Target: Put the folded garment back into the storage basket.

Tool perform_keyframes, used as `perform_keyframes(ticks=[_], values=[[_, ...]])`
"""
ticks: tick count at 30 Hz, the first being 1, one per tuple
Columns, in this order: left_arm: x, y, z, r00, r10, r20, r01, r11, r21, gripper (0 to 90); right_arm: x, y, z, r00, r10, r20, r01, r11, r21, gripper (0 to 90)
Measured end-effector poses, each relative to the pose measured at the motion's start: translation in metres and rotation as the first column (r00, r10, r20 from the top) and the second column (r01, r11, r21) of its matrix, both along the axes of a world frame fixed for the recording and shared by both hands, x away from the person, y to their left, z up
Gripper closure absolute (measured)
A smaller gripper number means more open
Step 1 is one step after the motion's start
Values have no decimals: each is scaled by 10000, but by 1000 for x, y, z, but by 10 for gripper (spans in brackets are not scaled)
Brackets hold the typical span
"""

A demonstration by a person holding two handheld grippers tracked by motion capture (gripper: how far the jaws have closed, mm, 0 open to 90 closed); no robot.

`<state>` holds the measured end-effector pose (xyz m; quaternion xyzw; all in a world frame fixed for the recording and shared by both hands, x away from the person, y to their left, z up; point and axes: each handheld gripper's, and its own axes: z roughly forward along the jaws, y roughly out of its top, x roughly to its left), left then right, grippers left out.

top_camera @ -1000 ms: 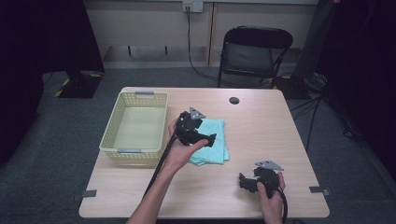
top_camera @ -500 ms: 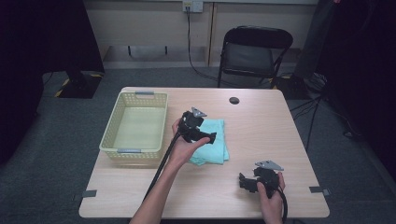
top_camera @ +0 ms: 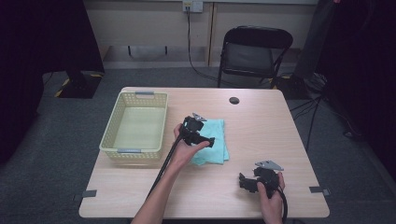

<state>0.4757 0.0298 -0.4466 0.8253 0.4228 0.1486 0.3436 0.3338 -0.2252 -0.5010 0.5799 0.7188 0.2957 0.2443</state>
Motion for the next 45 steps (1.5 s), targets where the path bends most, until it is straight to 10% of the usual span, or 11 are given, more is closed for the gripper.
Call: perform_keyframes(ticks=[23,45], values=[[-6,-10,-32,9981,111,-610,-37,9928,1194,43,0,0,0,10000,8,-3,-8,10000,-4,0],[-7,-10,-43,9972,407,-626,-343,9945,993,0,0,0,0,10000,3,-3,-3,10000,-3,0]])
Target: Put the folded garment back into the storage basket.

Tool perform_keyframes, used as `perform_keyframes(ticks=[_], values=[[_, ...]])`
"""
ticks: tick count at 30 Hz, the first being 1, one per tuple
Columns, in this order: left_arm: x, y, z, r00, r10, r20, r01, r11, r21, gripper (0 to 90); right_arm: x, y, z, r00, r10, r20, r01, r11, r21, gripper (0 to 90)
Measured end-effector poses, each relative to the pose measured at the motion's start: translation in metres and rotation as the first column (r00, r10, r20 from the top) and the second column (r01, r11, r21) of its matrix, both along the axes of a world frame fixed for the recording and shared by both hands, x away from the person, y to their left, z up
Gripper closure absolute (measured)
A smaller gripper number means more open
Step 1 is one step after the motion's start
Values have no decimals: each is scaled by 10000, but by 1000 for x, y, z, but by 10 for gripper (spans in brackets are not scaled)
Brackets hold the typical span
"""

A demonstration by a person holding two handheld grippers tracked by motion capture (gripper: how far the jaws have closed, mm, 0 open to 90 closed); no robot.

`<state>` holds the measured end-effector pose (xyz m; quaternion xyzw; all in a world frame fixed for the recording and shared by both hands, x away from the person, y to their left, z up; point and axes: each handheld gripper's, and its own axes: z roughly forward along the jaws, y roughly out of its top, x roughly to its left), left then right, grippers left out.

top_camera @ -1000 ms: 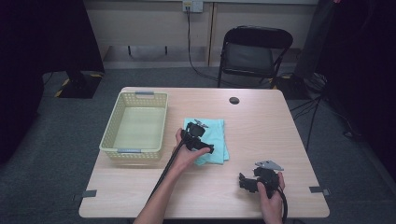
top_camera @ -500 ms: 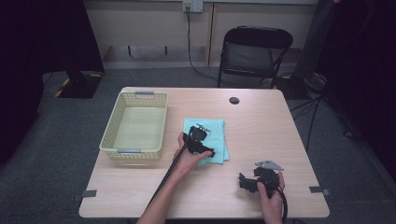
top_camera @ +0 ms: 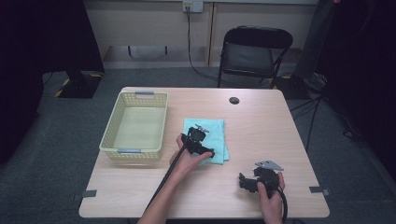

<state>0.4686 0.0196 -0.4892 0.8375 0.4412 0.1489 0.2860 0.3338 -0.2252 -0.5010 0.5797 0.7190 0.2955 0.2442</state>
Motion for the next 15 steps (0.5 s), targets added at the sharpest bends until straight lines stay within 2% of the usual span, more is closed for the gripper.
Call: perform_keyframes(ticks=[4,9,15], values=[[0,0,0,10000,56,46,-56,10000,-18,0,0,0,0,10000,1,1,-1,10000,0,0],[3,-4,2,9993,269,-268,-265,9995,149,0,0,0,0,10000,24,3,-24,10000,3,0],[4,-5,4,9991,58,-412,-48,9997,237,14,0,0,0,10000,31,7,-31,10000,-4,0]])
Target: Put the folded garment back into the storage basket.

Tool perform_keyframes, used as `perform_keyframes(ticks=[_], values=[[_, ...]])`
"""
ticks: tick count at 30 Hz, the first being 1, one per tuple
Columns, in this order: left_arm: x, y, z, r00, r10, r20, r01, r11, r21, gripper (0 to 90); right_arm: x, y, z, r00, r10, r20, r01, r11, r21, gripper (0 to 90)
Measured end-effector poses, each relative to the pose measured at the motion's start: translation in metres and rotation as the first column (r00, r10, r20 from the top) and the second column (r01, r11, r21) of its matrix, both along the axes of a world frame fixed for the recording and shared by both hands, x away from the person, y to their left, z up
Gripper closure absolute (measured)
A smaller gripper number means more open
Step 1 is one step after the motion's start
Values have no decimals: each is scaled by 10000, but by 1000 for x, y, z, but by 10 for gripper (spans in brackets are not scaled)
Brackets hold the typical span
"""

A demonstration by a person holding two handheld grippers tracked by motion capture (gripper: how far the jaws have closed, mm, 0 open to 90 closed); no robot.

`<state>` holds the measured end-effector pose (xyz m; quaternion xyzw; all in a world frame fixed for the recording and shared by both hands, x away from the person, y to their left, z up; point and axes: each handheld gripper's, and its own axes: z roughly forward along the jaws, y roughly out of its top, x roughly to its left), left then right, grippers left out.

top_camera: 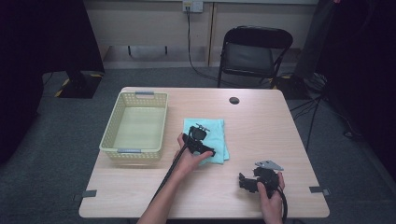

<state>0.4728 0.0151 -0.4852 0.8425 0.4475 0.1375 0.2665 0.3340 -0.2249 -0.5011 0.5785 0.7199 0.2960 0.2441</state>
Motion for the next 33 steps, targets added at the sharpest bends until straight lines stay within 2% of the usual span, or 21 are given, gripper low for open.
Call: perform_keyframes(ticks=[4,8,10,11,12,21,24,27,30,33], values=[[-3,1,2,9991,-403,165,405,9991,-147,109,0,0,0,10000,10,-3,-10,10000,2,0],[-3,2,3,9990,-431,143,433,9990,-138,155,0,0,0,10000,17,-6,-17,10000,7,0],[-1,5,4,9987,-455,245,460,9987,-221,217,0,0,0,10000,20,-4,-20,10000,4,0],[-1,7,5,9985,-452,312,461,9986,-256,260,0,0,0,10000,18,-6,-18,10000,8,0],[-1,11,5,9983,-399,415,413,9985,-345,346,0,0,0,10000,17,-6,-17,10000,7,0],[4,17,6,9981,-181,581,209,9987,-475,558,0,0,0,10000,19,-6,-19,10000,7,0],[6,21,5,9980,-99,625,141,9976,-679,652,0,0,0,10000,36,-7,-36,10000,7,0],[6,24,6,9976,-408,558,444,9968,-658,713,0,0,0,10000,43,-8,-43,10000,7,0],[1,26,8,9949,-938,360,960,9934,-632,737,0,0,0,10000,51,-6,-51,10000,7,0],[-5,30,8,9928,-1161,281,1181,9893,-856,746,0,0,0,10000,54,-21,-54,10000,14,0]])
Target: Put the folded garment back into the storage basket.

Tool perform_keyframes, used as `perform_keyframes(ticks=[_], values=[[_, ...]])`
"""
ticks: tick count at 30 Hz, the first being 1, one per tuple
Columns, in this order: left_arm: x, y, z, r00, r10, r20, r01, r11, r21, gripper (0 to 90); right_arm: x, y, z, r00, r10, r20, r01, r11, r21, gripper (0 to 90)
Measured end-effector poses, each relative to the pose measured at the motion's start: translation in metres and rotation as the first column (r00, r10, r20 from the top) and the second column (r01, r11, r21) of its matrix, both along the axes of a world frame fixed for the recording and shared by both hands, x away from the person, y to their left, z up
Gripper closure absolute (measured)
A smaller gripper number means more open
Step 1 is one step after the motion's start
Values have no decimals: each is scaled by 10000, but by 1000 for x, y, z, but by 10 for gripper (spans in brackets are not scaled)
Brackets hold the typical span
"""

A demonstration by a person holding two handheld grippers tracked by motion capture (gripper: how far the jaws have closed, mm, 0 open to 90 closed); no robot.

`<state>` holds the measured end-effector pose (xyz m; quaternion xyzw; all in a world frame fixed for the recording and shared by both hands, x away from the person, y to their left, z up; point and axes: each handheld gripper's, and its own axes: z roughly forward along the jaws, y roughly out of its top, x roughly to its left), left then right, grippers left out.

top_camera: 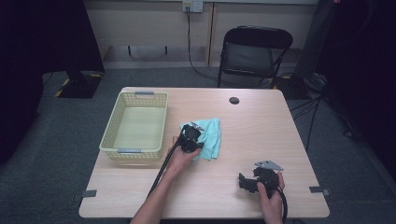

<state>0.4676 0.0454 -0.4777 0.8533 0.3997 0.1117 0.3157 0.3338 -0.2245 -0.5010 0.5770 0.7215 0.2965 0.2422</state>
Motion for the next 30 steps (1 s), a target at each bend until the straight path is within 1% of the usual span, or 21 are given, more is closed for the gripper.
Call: perform_keyframes(ticks=[2,5,9,15,20,21,23,26,29,30], values=[[-2,3,-1,9999,-42,-93,40,9997,-244,752,0,0,0,10000,4,1,-4,10000,0,0],[-3,4,1,9999,11,-160,-15,9997,-263,756,0,0,0,10000,10,-2,-10,10000,-4,0],[-4,3,3,9999,52,-91,-55,9995,-301,757,0,0,0,10000,10,-2,-10,10000,-3,0],[-8,3,14,9998,72,185,-63,9988,-478,757,0,0,0,10000,14,-4,-14,10000,1,0],[-11,0,26,9990,-51,447,66,9994,-347,761,0,0,0,10000,59,0,-59,10000,-8,0],[-12,0,29,9988,-168,463,186,9991,-381,762,0,0,0,10000,62,-1,-62,10000,-9,0],[-13,0,33,9986,-187,488,216,9979,-611,762,0,0,0,10000,81,2,-81,10000,-11,0],[-16,0,37,9978,-260,611,299,9975,-637,762,0,0,0,10000,93,3,-93,10000,-12,0],[-17,2,41,9975,-182,685,230,9972,-708,762,0,0,0,10000,96,3,-96,10000,-13,0],[-18,3,42,9969,-179,763,229,9977,-642,762,0,0,0,10000,96,2,-96,10000,-13,0]])
